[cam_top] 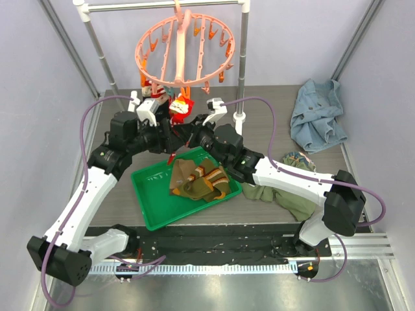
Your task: Remove the socks clipped to the hanger
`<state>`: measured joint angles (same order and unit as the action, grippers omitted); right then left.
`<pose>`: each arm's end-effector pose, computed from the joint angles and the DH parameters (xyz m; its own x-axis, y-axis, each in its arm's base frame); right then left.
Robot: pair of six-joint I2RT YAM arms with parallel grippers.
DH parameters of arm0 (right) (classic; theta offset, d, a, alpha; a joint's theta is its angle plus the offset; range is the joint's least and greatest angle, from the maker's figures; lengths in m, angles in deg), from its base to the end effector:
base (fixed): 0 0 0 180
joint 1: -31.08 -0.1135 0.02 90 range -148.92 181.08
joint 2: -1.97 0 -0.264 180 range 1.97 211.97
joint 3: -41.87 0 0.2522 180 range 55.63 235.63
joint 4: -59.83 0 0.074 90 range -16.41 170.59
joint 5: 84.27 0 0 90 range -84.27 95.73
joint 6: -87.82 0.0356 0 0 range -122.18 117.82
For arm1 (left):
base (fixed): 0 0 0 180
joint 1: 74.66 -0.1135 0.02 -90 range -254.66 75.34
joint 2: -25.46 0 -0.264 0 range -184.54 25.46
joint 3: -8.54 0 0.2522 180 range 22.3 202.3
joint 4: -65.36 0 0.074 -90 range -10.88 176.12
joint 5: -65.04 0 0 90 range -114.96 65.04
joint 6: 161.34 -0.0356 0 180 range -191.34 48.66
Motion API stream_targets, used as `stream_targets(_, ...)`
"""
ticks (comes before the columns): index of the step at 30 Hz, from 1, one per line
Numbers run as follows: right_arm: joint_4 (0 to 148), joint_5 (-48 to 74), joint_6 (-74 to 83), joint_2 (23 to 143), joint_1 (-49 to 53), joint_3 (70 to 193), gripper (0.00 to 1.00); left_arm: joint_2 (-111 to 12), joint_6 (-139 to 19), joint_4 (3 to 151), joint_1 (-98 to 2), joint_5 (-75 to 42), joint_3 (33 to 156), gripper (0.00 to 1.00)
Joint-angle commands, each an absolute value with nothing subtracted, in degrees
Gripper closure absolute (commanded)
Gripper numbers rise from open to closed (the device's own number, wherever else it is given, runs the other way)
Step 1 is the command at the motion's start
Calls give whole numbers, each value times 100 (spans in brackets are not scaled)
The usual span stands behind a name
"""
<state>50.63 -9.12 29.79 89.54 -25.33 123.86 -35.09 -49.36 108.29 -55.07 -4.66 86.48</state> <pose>0.2112 0.3015 0.3596 -0.3218 0.4406 -0.8381 -0.5815 0.6066 0.5421 0.2104 -0.0880 0.3725 -0.6047 -0.1574 -0.7807 0.4131 0.7762 -0.4764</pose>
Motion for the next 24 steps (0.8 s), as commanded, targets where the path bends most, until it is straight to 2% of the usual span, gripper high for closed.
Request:
stream_targets(1,4661,-763,3192,8723,-2535,12577,99,-3676,-5042,10303,-5515,-606,8734,30)
stream_targets(2,4661,-719,3227,8732,-2535,12577,99,-3746,-5051,10311,-5524,-667,8768,45)
stream_targets(4,4652,-684,3210,8749,-2535,12568,99,-3756,-5060,10329,-5515,-642,8786,70)
stream_targets(5,4643,-666,3210,8758,-2535,12560,99,-3677,-5051,10337,-5515,-598,8769,87)
stream_targets(7,4766,-684,3070,8741,-2526,12568,93,-3563,-4981,10329,-5515,-606,8699,97)
stream_targets(8,4993,-693,3026,8732,-2483,12594,88,-3493,-4955,10329,-5515,-623,8620,100)
stream_targets(12,6188,-876,2797,8758,-2456,13339,64,-3229,-4779,10259,-5515,-405,8400,100)
stream_targets(17,7032,-1018,2534,8688,-2342,13859,48,-3202,-4735,10311,-5515,-211,8268,100)
stream_targets(18,7103,-948,2490,8688,-2255,13921,41,-3211,-4735,10311,-5524,-193,8259,100)
stream_targets(24,7622,-377,2542,8898,-1604,14519,33,-3184,-4735,10241,-5515,-61,8198,100)
